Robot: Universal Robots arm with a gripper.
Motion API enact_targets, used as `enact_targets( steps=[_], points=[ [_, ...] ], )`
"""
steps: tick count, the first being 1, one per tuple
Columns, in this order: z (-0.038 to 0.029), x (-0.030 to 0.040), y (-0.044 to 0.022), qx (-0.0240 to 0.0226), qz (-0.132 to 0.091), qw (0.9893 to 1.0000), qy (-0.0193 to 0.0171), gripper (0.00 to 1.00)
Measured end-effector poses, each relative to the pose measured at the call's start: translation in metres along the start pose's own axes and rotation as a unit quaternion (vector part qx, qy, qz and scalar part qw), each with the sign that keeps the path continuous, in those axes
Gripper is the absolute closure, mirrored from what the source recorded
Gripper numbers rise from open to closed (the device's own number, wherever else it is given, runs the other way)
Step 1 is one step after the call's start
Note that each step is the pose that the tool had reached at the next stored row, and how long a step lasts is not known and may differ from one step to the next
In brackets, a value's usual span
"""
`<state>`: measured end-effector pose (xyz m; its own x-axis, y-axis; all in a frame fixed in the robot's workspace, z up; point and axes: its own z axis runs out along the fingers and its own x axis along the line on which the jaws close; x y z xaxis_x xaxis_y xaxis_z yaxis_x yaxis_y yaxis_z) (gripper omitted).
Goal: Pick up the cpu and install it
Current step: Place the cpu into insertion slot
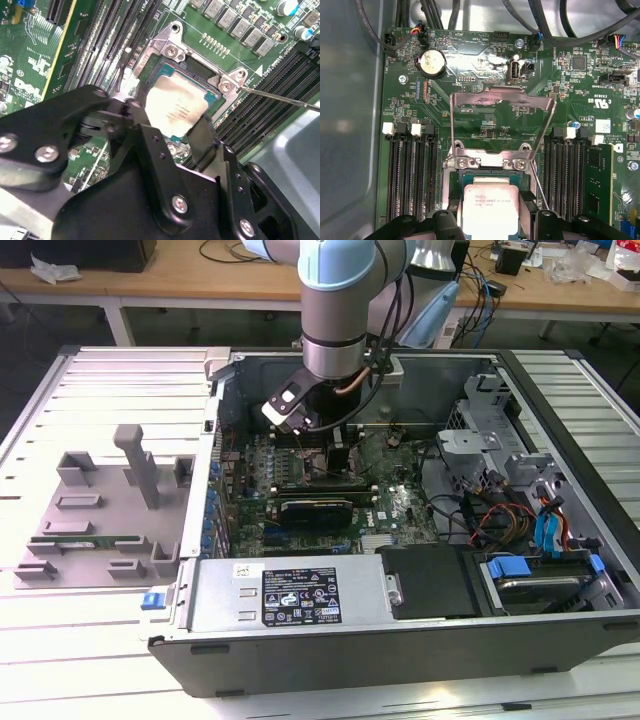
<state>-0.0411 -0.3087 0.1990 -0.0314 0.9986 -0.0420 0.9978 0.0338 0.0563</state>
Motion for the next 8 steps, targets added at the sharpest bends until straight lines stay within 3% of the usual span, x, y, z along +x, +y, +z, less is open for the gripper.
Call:
enact_targets(
  steps=[1,3,6,8],
  points=[
    [0.0,0.0,0.0,0.0,0.0,1.0,0.0001,0.38],
    [-0.0002,0.0,0.0,0.0,0.0,1.0,0.0001,0.38],
    [-0.0096,-0.0004,0.0005,0.0001,0.0,1.0,0.0,0.38],
    [-0.0105,-0.0004,0.0006,0.0,0.0,1.0,0.0001,0.38]
  ],
)
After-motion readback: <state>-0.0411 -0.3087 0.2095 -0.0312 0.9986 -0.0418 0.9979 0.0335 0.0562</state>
